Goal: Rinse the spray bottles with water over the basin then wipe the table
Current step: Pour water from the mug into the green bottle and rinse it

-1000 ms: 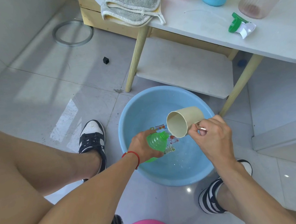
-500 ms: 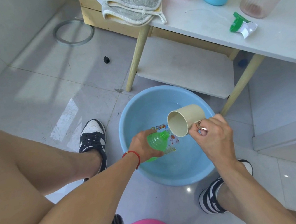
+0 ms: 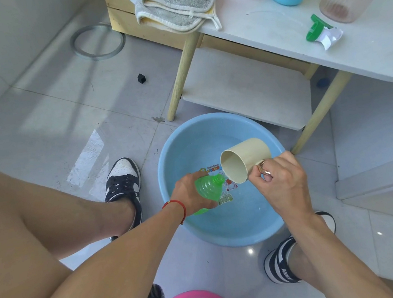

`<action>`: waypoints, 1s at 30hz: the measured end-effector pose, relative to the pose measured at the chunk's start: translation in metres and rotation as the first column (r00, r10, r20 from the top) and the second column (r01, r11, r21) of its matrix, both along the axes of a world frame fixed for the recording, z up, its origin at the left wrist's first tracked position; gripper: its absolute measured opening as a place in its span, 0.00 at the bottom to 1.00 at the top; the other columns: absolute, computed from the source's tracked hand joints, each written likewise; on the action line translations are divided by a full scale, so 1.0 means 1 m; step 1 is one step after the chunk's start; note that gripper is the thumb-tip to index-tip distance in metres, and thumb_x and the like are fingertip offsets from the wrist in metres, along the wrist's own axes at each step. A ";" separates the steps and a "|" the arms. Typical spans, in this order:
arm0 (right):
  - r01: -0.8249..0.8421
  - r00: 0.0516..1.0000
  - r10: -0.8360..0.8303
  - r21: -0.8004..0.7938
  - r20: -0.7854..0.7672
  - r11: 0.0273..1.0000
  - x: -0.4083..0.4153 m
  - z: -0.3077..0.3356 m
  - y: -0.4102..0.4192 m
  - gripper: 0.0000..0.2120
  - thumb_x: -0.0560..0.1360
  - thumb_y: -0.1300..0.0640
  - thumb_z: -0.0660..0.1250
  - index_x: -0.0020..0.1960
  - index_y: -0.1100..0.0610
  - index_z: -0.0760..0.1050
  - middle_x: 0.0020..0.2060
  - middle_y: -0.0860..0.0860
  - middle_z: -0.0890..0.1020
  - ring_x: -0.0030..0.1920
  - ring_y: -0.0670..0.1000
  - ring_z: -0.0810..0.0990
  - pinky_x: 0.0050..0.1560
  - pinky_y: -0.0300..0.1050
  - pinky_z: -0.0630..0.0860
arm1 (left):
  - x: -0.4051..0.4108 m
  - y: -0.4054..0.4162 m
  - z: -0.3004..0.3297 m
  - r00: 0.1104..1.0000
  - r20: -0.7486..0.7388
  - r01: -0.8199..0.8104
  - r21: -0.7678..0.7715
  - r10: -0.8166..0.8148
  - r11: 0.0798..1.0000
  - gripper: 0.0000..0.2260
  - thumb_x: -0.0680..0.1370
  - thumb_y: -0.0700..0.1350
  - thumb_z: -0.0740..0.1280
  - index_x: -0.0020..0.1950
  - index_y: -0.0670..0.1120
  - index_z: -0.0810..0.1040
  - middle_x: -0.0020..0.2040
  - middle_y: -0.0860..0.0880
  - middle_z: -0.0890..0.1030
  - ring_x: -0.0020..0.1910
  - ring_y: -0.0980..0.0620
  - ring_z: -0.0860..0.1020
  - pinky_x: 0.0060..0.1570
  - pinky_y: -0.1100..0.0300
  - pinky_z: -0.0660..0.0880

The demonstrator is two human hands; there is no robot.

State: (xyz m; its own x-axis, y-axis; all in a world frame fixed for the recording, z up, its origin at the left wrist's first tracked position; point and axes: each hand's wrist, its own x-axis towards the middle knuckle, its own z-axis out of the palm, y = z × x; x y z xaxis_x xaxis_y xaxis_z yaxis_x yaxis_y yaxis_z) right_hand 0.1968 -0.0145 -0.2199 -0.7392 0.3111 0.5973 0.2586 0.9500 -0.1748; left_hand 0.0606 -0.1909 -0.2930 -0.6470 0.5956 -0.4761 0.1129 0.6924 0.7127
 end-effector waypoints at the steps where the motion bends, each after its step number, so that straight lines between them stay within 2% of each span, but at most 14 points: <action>1: -0.005 1.000 0.005 0.006 -0.002 1.000 0.000 0.000 0.000 0.18 0.76 0.61 0.67 0.31 0.55 0.66 0.27 0.46 0.64 0.35 0.53 0.64 0.35 0.49 0.74 | 0.000 0.000 0.000 1.000 -0.001 0.002 -0.001 -0.002 1.000 0.39 0.63 0.51 0.84 0.73 0.56 0.74 0.68 0.50 0.75 0.68 0.48 0.72 0.65 0.54 0.73; 8: -0.052 0.999 0.050 0.077 0.022 0.996 0.000 -0.001 0.001 0.17 0.78 0.60 0.65 0.32 0.56 0.68 0.26 0.50 0.69 0.33 0.56 0.69 0.35 0.54 0.76 | 0.000 0.000 -0.001 1.000 -0.004 0.001 -0.008 -0.001 1.000 0.40 0.63 0.51 0.83 0.73 0.56 0.74 0.67 0.51 0.75 0.68 0.48 0.73 0.65 0.54 0.73; 30: -0.094 0.995 0.096 0.166 -0.004 0.982 -0.004 0.005 -0.002 0.17 0.77 0.62 0.66 0.32 0.56 0.67 0.27 0.51 0.68 0.33 0.57 0.69 0.32 0.55 0.73 | -0.001 -0.001 -0.001 1.000 0.000 -0.002 0.011 0.002 1.000 0.39 0.63 0.51 0.84 0.72 0.56 0.74 0.67 0.51 0.75 0.68 0.49 0.72 0.64 0.55 0.73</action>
